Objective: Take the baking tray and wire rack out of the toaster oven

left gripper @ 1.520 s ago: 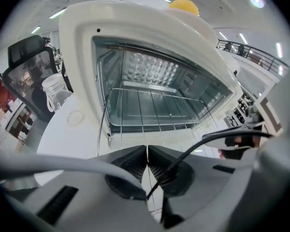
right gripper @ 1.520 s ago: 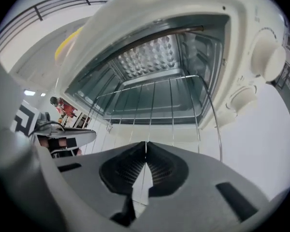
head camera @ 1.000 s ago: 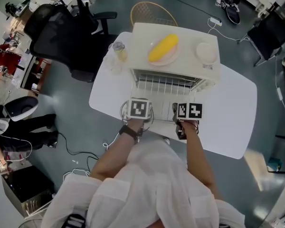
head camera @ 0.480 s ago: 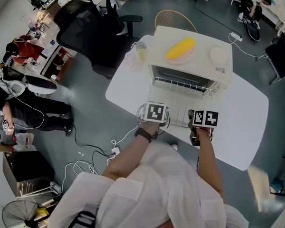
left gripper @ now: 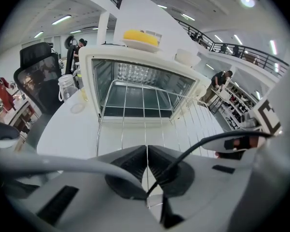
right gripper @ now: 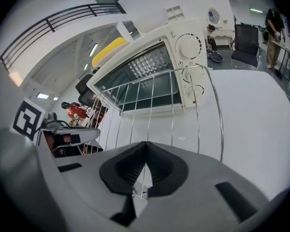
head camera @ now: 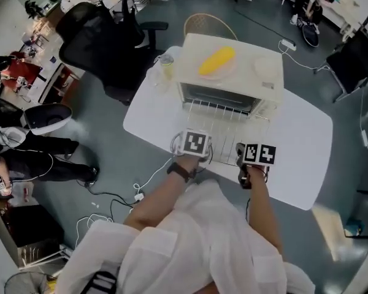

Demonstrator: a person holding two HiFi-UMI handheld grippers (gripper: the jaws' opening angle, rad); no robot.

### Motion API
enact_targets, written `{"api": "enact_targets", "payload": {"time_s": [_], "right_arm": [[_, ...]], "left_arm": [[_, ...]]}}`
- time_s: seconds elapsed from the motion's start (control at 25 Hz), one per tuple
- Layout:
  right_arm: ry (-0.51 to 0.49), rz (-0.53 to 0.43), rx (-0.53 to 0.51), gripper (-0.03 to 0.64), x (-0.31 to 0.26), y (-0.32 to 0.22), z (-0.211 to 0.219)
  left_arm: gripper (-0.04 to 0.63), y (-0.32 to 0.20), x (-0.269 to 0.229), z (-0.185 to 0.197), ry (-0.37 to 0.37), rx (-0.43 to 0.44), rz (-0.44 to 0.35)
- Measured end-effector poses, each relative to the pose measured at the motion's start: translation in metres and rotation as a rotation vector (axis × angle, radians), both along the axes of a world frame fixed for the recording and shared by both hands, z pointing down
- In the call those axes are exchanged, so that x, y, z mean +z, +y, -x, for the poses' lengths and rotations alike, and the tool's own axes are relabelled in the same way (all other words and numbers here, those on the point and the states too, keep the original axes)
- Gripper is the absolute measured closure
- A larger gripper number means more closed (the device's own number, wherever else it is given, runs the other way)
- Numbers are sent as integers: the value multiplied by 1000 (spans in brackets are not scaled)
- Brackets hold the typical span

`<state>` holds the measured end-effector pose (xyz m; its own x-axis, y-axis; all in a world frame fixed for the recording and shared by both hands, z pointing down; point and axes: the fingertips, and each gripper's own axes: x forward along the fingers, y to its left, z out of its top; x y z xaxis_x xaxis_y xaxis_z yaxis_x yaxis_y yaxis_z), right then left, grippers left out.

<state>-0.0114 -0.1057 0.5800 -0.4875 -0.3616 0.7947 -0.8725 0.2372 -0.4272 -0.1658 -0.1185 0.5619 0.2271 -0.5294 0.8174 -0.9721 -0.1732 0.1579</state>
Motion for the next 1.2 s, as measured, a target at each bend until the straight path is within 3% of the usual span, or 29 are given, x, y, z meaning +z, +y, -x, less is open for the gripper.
{"api": "enact_targets", "payload": {"time_s": [0.08,0.24,0.8,1.2], "right_arm": [[-6,2,-14,612,3,-2,15],[8,0,22,614,-3,5,3],[18,-21,120,612,-10,21,-32],[15,-6,77,612,1,12,-115]], "left_arm": [[580,-5,-4,24,-53,-12,-28],[581,18,3,-15,104,45,88],[580,13,-5,-45,112,154,35],[580,10,5,-129,107,133,72]]}}
